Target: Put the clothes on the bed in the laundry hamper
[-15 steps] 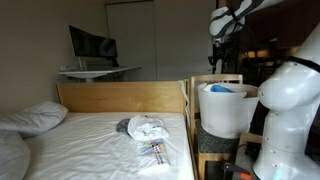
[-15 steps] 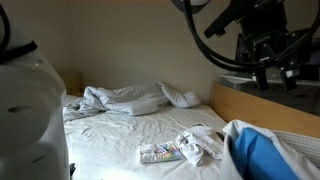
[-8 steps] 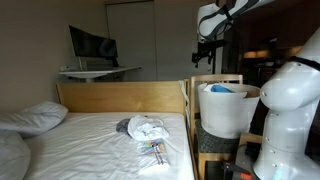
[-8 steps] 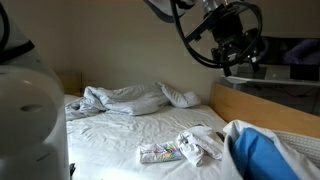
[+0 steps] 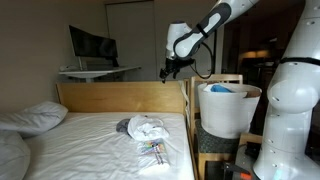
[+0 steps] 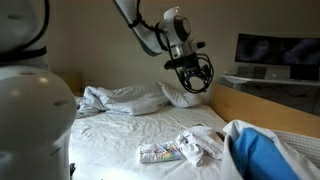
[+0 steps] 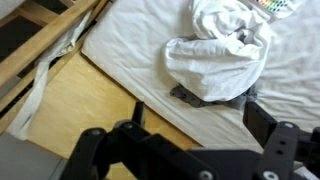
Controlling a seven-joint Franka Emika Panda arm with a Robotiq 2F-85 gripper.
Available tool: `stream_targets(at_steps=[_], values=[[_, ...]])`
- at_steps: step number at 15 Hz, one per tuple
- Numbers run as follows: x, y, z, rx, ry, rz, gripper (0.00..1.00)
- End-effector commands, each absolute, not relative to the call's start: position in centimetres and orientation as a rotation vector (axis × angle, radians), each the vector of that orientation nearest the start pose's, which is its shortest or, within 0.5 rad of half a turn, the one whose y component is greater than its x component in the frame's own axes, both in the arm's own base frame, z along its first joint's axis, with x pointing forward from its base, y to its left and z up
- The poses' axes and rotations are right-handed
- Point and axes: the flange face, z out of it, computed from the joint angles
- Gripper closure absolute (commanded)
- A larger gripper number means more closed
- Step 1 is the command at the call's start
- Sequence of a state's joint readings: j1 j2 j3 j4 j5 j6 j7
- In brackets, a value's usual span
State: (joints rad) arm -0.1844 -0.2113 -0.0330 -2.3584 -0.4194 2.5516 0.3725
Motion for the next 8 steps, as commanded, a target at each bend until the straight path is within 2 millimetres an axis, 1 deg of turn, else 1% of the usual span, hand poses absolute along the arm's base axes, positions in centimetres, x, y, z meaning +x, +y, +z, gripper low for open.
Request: stream_targets(at_steps=[1, 2, 3, 4, 5, 6, 8], values=[[53.2, -4.3, 38.6, -3.248, 0.190, -0.611, 0.00], [53.7, -2.6, 36.4, -3.231, 0.122, -0.566, 0.00], [53.9, 0.0, 34.3, -3.211, 0.056, -0.508, 0.00], [54.2, 1.8, 32.3, -3.192, -0.014, -0.458, 0.00], [54.2, 4.3, 30.8, -3.167, -0.080, -0.408, 0.00], [54.2, 5.9, 29.3, -3.141, -0.141, -0.358, 0.00], [53.9, 6.5, 28.2, -3.089, -0.269, -0.264, 0.00]])
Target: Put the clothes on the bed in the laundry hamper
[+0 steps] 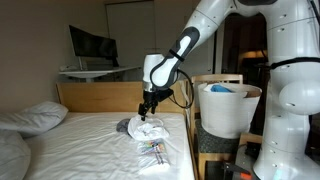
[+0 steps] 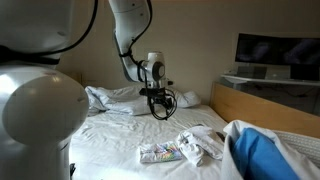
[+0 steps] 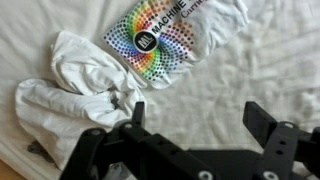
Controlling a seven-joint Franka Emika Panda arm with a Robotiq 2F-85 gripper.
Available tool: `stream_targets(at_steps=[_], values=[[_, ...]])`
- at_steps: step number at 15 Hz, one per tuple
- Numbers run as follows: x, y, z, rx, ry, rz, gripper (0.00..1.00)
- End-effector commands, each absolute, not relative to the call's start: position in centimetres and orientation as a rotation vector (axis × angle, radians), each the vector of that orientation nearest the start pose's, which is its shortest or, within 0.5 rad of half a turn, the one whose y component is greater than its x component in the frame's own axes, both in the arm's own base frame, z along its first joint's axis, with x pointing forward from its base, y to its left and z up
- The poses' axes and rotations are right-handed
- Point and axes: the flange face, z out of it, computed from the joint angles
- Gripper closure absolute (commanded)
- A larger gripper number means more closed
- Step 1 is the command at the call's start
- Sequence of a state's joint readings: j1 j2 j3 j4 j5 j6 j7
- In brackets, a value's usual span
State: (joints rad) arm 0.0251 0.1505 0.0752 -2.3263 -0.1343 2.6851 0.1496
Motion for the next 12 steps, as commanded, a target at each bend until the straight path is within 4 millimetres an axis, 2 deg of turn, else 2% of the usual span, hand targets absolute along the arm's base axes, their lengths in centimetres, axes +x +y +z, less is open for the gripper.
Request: stream_targets(at_steps=[1, 2, 4, 6, 8, 10, 12], values=[[53.8, 6.9, 27.5, -3.061, -0.335, -0.212, 0.00], [53.8, 6.9, 27.0, -3.037, -0.401, -0.164, 0.00], [53.3, 4.9, 25.7, -3.017, -0.540, -0.037, 0.00], [52.7, 2.5, 24.3, -3.101, -0.525, 0.107, 0.00], [52.3, 0.7, 22.8, -3.142, -0.516, 0.151, 0.00], [52.1, -0.4, 22.8, -3.172, -0.552, 0.116, 0.00], [52.5, -0.5, 22.6, -3.159, -0.510, 0.135, 0.00]])
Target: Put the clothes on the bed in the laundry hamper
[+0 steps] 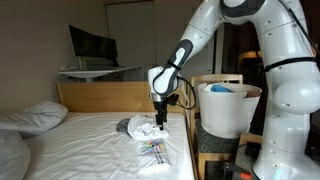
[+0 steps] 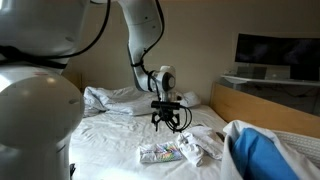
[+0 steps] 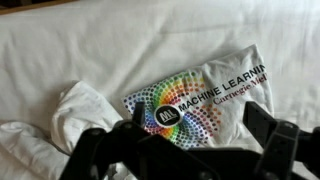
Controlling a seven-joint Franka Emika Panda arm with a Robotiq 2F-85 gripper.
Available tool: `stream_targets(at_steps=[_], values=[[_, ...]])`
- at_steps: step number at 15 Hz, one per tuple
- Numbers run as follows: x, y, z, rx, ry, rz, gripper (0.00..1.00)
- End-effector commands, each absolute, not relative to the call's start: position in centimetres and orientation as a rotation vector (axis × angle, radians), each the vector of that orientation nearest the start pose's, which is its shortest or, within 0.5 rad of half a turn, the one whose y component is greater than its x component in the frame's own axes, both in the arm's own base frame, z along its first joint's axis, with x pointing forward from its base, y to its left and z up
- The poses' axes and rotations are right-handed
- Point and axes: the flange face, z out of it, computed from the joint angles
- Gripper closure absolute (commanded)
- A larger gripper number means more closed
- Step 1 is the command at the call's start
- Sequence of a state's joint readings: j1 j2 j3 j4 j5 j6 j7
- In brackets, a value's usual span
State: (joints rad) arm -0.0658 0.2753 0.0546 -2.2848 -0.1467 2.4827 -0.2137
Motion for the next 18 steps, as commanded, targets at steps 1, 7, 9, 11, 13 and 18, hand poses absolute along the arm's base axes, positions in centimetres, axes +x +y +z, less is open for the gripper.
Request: stream_targets(at_steps=[1, 7, 9, 11, 13, 18], values=[[52.5, -0.6, 22.6, -3.162, -0.512, 0.137, 0.00], [52.1, 3.4, 19.0, -3.065, -0.531, 0.399, 0.00], [52.0, 6.7, 16.5, -3.062, -0.408, 0.453, 0.00], [52.2, 10.2, 13.7, -3.089, -0.212, 0.465, 0.00], [52.5, 13.8, 11.3, -3.088, -0.082, 0.479, 0.00], [53.6, 19.9, 7.1, -3.143, 0.146, 0.457, 0.00]])
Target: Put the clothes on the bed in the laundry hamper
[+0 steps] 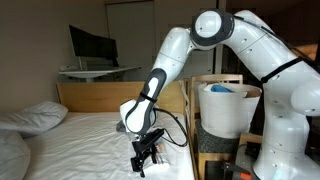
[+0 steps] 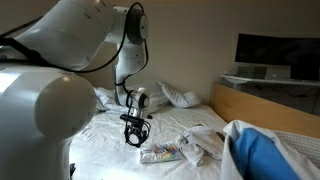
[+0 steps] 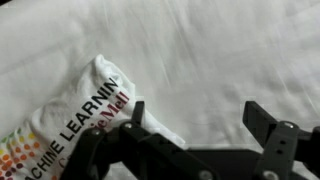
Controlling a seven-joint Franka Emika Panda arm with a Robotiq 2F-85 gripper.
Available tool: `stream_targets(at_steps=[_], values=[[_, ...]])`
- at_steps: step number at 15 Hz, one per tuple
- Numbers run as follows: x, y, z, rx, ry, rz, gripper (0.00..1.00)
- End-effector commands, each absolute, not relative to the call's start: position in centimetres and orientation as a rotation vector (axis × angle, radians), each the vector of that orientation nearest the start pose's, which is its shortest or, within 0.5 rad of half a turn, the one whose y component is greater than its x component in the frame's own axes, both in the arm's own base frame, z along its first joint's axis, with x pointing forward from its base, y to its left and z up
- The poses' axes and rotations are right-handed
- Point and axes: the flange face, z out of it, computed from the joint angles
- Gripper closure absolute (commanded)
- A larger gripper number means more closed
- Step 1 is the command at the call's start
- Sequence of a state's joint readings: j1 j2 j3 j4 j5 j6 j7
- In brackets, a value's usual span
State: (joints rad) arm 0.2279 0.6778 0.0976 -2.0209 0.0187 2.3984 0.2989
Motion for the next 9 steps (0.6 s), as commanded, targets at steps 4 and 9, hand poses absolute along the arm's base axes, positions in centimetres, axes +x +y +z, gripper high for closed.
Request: stream_targets(at_steps=[4, 9], values=[[55.3, 20.7, 6.0, -3.199, 0.281, 0.385, 0.00], [58.2, 17.0, 7.0, -3.288, 0.434, 0.287, 0.00]])
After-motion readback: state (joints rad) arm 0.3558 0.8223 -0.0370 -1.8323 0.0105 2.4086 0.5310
